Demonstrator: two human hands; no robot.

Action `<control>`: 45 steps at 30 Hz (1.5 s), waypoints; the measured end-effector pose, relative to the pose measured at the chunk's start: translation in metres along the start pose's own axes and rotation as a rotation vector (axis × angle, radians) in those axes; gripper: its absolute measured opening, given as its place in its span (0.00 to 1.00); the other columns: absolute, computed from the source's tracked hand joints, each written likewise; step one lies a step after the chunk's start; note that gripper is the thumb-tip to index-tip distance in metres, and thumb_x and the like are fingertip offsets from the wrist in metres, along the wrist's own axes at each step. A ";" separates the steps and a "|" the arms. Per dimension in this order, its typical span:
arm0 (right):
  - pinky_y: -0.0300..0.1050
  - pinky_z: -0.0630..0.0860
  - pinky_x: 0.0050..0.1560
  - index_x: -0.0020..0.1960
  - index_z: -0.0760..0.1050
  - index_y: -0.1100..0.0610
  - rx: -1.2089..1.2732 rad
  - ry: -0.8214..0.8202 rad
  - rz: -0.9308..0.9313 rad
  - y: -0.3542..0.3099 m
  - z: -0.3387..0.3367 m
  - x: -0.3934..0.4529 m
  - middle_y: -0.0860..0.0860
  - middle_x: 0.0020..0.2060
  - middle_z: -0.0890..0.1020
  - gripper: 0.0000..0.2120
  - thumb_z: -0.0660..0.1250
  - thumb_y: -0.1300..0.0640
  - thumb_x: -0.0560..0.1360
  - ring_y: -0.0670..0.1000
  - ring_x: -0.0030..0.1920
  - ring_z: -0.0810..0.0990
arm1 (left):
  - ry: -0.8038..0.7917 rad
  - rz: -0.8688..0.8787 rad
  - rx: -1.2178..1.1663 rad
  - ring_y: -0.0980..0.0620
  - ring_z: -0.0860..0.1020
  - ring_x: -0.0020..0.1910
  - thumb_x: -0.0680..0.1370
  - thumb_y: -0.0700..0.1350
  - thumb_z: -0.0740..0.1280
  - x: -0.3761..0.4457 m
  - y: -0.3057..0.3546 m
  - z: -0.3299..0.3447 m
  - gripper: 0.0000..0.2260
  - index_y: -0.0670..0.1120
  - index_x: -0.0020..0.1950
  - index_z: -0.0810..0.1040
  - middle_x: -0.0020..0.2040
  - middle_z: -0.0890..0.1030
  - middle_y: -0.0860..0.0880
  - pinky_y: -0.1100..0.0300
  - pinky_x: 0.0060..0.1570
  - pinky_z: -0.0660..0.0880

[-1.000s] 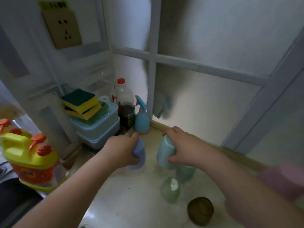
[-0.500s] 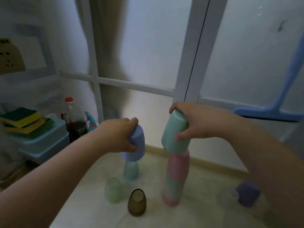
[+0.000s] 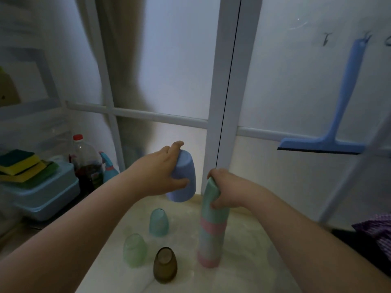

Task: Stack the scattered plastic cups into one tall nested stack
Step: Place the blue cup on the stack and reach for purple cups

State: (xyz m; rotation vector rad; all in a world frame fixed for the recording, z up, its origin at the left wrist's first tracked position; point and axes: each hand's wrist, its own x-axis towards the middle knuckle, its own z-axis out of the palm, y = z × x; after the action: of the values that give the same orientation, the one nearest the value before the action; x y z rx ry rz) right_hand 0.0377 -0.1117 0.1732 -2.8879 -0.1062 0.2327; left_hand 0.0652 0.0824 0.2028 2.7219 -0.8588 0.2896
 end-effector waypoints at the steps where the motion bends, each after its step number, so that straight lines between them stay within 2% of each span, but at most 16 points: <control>1: 0.51 0.77 0.53 0.64 0.62 0.54 0.016 0.002 0.018 0.001 0.002 0.001 0.55 0.60 0.70 0.32 0.74 0.53 0.66 0.57 0.54 0.75 | 0.006 0.002 -0.037 0.44 0.76 0.52 0.71 0.55 0.68 0.000 0.000 -0.003 0.36 0.52 0.71 0.51 0.63 0.73 0.43 0.58 0.45 0.72; 4: 0.50 0.76 0.54 0.67 0.60 0.54 0.023 0.020 0.029 0.004 0.004 0.002 0.55 0.63 0.68 0.35 0.74 0.54 0.66 0.57 0.56 0.75 | 0.002 0.022 -0.127 0.46 0.75 0.43 0.71 0.53 0.70 0.006 0.002 -0.015 0.29 0.51 0.64 0.56 0.52 0.75 0.45 0.61 0.37 0.69; 6: 0.50 0.74 0.58 0.71 0.57 0.53 0.044 0.030 0.030 0.005 0.005 0.001 0.55 0.66 0.66 0.40 0.75 0.54 0.65 0.57 0.60 0.74 | 0.007 0.051 -0.167 0.45 0.75 0.43 0.70 0.54 0.70 0.013 0.005 -0.021 0.28 0.51 0.63 0.58 0.51 0.74 0.46 0.57 0.41 0.72; 9: 0.51 0.72 0.64 0.74 0.52 0.52 0.085 0.046 0.060 0.009 0.003 -0.003 0.55 0.69 0.64 0.48 0.77 0.52 0.63 0.57 0.66 0.70 | 0.016 0.125 -0.180 0.45 0.74 0.42 0.70 0.54 0.70 0.023 0.013 -0.027 0.27 0.52 0.62 0.59 0.49 0.72 0.49 0.56 0.40 0.70; 11: 0.51 0.70 0.65 0.74 0.52 0.53 0.088 0.073 0.092 0.013 -0.002 -0.008 0.55 0.70 0.65 0.48 0.77 0.52 0.63 0.56 0.67 0.70 | 0.020 0.183 -0.170 0.46 0.73 0.43 0.70 0.54 0.70 0.030 0.019 -0.029 0.27 0.52 0.62 0.59 0.51 0.73 0.49 0.57 0.40 0.69; 16: 0.47 0.70 0.61 0.71 0.60 0.53 0.039 0.141 0.176 0.029 -0.015 -0.029 0.53 0.66 0.71 0.38 0.74 0.49 0.67 0.54 0.65 0.71 | 0.011 0.292 -0.188 0.45 0.75 0.44 0.70 0.55 0.70 0.047 0.039 -0.023 0.28 0.52 0.63 0.59 0.58 0.77 0.44 0.54 0.42 0.76; 19: 0.47 0.71 0.58 0.69 0.63 0.53 0.039 0.154 0.245 0.037 -0.016 -0.042 0.53 0.64 0.73 0.31 0.71 0.49 0.70 0.54 0.62 0.73 | -0.025 0.356 -0.163 0.47 0.75 0.43 0.70 0.55 0.70 0.051 0.051 -0.008 0.28 0.51 0.63 0.59 0.58 0.77 0.45 0.56 0.40 0.74; 22: 0.47 0.73 0.56 0.67 0.66 0.54 0.030 0.145 0.291 0.044 -0.011 -0.050 0.53 0.61 0.75 0.27 0.70 0.49 0.71 0.53 0.57 0.75 | -0.090 0.383 -0.098 0.44 0.77 0.46 0.70 0.55 0.69 0.054 0.053 0.017 0.28 0.51 0.63 0.58 0.57 0.78 0.44 0.50 0.45 0.78; 25: 0.44 0.73 0.52 0.64 0.67 0.53 0.034 0.145 0.318 0.051 -0.005 -0.058 0.52 0.59 0.76 0.24 0.69 0.49 0.72 0.51 0.51 0.74 | -0.171 0.360 -0.045 0.42 0.77 0.49 0.70 0.56 0.68 0.055 0.050 0.039 0.28 0.50 0.63 0.58 0.57 0.76 0.44 0.49 0.48 0.77; 27: 0.44 0.72 0.51 0.64 0.68 0.52 0.026 0.159 0.330 0.057 -0.003 -0.062 0.52 0.59 0.76 0.22 0.68 0.49 0.72 0.51 0.51 0.75 | -0.094 0.387 0.015 0.43 0.76 0.53 0.70 0.59 0.66 0.056 0.048 0.045 0.27 0.49 0.63 0.61 0.59 0.74 0.45 0.51 0.50 0.75; 29: 0.43 0.73 0.52 0.63 0.69 0.52 0.040 0.178 0.353 0.062 -0.002 -0.067 0.51 0.58 0.76 0.22 0.68 0.49 0.72 0.50 0.51 0.75 | 0.063 0.485 0.090 0.43 0.75 0.53 0.70 0.63 0.61 0.059 0.050 0.043 0.27 0.47 0.61 0.67 0.58 0.75 0.46 0.50 0.51 0.73; 33: 0.43 0.73 0.51 0.63 0.69 0.50 0.064 0.204 0.445 0.078 -0.002 -0.081 0.50 0.57 0.77 0.21 0.68 0.48 0.72 0.48 0.49 0.73 | 0.224 0.654 0.058 0.41 0.79 0.46 0.70 0.61 0.57 0.061 0.077 0.029 0.25 0.44 0.56 0.73 0.51 0.80 0.44 0.48 0.47 0.76; 36: 0.44 0.75 0.51 0.63 0.69 0.50 0.109 0.236 0.547 0.092 0.000 -0.101 0.50 0.57 0.76 0.22 0.68 0.49 0.72 0.50 0.51 0.75 | 0.184 0.772 0.002 0.42 0.79 0.46 0.74 0.58 0.58 0.057 0.108 0.038 0.21 0.46 0.59 0.71 0.49 0.80 0.45 0.49 0.49 0.75; 40: 0.44 0.73 0.48 0.61 0.70 0.55 0.103 0.240 0.638 0.114 0.017 -0.136 0.51 0.52 0.77 0.20 0.68 0.50 0.72 0.51 0.50 0.76 | 0.058 0.887 -0.021 0.43 0.80 0.38 0.69 0.57 0.53 0.048 0.144 0.080 0.21 0.47 0.53 0.74 0.40 0.81 0.47 0.54 0.37 0.75; 42: 0.45 0.74 0.51 0.62 0.70 0.55 0.102 0.216 0.677 0.128 0.030 -0.153 0.52 0.55 0.77 0.20 0.68 0.51 0.72 0.51 0.52 0.76 | -0.009 0.903 -0.015 0.42 0.80 0.36 0.68 0.56 0.55 0.046 0.160 0.106 0.18 0.46 0.50 0.75 0.38 0.81 0.47 0.56 0.34 0.74; 45: 0.44 0.73 0.54 0.65 0.67 0.53 0.137 0.173 0.733 0.154 0.044 -0.170 0.51 0.60 0.75 0.23 0.68 0.51 0.72 0.51 0.56 0.75 | -0.115 0.860 -0.022 0.40 0.78 0.48 0.73 0.53 0.61 0.048 0.181 0.141 0.16 0.46 0.57 0.71 0.49 0.80 0.44 0.54 0.44 0.72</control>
State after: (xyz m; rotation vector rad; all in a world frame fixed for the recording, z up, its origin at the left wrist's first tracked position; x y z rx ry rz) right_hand -0.1292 -0.2665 0.1187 -2.6649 0.9620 0.1029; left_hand 0.0133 -0.1300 0.1187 2.1998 -2.0078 0.2748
